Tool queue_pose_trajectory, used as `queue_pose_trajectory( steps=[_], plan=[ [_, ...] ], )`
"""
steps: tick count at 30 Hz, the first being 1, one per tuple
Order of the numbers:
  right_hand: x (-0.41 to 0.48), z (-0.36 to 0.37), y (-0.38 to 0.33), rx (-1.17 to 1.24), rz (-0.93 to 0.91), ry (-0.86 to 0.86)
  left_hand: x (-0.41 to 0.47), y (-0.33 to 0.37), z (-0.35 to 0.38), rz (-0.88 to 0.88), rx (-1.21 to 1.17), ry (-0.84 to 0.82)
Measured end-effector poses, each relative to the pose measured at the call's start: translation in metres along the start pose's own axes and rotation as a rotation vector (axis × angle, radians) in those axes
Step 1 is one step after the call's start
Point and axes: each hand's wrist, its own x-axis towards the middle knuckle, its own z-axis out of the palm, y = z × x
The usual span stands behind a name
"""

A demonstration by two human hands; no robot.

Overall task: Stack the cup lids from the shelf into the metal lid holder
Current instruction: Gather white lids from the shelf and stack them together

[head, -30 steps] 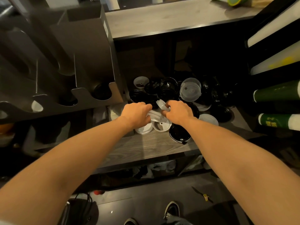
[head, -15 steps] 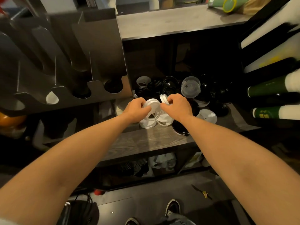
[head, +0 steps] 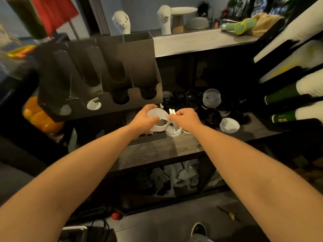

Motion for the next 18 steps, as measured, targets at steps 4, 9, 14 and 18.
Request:
queue_pose_trajectory(
  steps=[4,9,14,18],
  plan=[
    [-0.014,0.034,-0.036,0.106,0.14,-0.081,-0.023,-0.015,-0.036,-0.008,-0.004,0.004],
    [-0.023,0.069,-0.074,0.182,0.234,-0.183,-0.048,-0.029,-0.081,-0.065,0.055,-0.017],
    [-0.026,0.102,-0.104,0.155,0.168,-0.213,-0.064,-0.041,-0.11,0.02,0.44,0.179],
    [-0.022,0.116,-0.125,0.123,0.096,-0.226,-0.071,-0.043,-0.133,0.082,0.642,0.331]
  ],
)
